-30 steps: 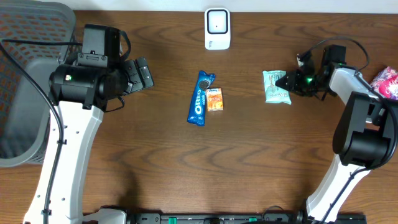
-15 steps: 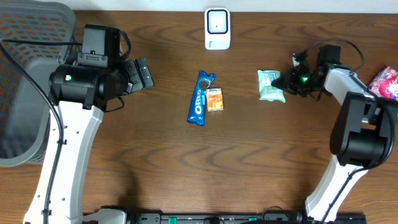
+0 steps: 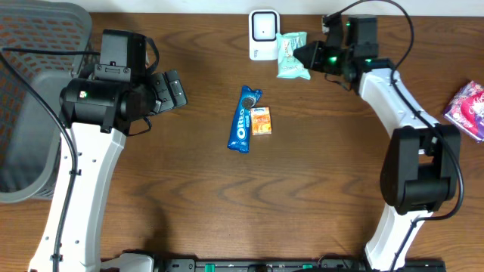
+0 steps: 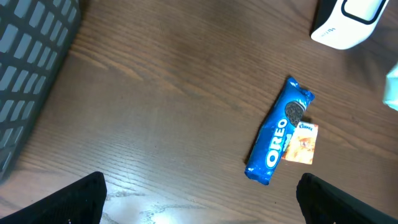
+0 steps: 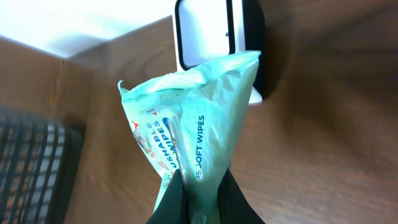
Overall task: Scan the item barcode
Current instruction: 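Hold the green pouch up in front of the scanner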
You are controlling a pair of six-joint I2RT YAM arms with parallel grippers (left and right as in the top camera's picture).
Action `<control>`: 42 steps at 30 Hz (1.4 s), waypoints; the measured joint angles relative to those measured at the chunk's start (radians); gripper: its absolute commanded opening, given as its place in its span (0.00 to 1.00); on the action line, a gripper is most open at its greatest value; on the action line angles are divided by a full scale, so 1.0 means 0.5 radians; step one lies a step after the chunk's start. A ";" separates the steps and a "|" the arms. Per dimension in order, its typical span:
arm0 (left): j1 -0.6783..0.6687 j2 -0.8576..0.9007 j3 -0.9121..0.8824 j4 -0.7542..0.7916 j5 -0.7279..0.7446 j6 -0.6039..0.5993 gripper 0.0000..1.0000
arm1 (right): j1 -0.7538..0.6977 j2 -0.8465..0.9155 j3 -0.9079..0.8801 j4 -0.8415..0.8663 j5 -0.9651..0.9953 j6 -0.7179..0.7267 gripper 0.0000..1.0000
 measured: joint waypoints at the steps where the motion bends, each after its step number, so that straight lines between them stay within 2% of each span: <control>1: 0.000 0.000 0.000 -0.001 0.000 0.000 0.98 | 0.018 0.005 -0.002 0.060 0.032 0.032 0.01; 5: 0.000 0.000 0.000 0.000 0.000 -0.001 0.98 | 0.111 0.005 -0.001 0.508 0.180 0.252 0.01; 11: 0.000 0.000 0.000 -0.001 0.000 0.000 0.98 | 0.307 0.025 0.004 0.782 0.558 0.524 0.01; 16: 0.000 0.000 0.000 -0.001 0.000 -0.001 0.98 | 0.407 0.152 0.012 0.926 0.713 0.662 0.01; 23: 0.000 0.000 0.000 0.000 0.000 0.000 0.98 | 0.364 0.377 0.146 0.729 0.771 0.686 0.01; 30: 0.000 0.000 0.000 -0.001 0.000 0.000 0.98 | 0.205 0.380 0.608 0.204 0.726 0.456 0.01; 33: 0.000 0.000 0.000 -0.001 0.000 0.000 0.98 | 0.082 0.380 0.789 0.163 0.579 0.394 0.01; 38: 0.000 0.000 0.000 -0.001 0.000 0.000 0.98 | -0.087 0.379 0.870 0.144 0.371 0.389 0.01; 42: 0.000 0.000 0.000 0.000 0.000 0.000 0.98 | -0.029 0.395 0.867 0.184 0.356 0.389 0.01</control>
